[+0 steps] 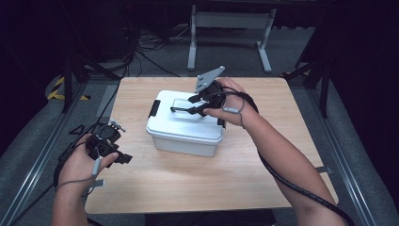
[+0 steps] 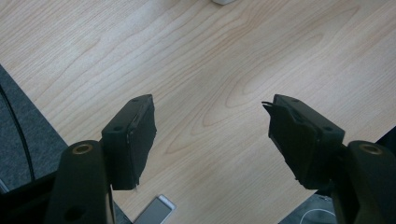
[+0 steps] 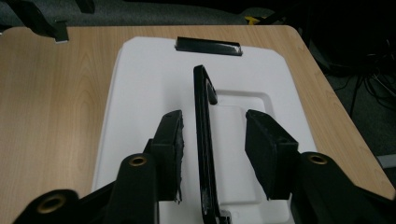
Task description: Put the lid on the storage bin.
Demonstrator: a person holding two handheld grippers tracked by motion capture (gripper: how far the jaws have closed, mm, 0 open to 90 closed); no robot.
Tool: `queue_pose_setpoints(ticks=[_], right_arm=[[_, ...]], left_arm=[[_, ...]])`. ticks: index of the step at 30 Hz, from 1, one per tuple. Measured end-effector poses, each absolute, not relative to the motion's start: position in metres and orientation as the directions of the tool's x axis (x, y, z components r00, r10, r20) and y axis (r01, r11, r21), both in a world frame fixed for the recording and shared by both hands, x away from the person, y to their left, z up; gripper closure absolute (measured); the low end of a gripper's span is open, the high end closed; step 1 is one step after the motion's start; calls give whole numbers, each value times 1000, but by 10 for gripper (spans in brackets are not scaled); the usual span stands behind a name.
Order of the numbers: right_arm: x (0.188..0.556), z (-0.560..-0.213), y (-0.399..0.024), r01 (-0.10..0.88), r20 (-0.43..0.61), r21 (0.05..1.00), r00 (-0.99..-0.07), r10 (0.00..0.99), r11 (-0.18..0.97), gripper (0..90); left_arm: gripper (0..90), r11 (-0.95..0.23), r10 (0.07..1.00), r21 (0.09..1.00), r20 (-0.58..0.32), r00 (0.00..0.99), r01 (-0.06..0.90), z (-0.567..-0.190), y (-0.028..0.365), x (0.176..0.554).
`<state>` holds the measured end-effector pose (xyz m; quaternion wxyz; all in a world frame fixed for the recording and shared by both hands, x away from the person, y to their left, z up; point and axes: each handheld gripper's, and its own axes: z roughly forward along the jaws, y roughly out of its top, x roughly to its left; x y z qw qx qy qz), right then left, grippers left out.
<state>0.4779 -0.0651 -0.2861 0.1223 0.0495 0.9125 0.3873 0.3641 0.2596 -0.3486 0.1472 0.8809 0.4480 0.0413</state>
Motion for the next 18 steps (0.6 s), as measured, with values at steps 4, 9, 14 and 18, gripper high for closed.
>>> queue_pose_setpoints(ticks=[4,9,14,18], right_arm=[[472,-272,-75,-1,-183,741,-963,200,671,540],[463,-261,-90,2,-188,751,-958,216,660,538],[458,-257,-106,14,-188,754,-953,237,657,535],[455,-253,-117,28,-185,761,-948,258,648,526]], left_arm=[[323,-546,805,300,-71,590,782,-349,257,363],[324,-550,803,296,-68,592,781,-348,256,363],[324,-561,797,297,-58,601,773,-348,254,365],[326,-559,797,300,-63,601,773,-348,253,366]])
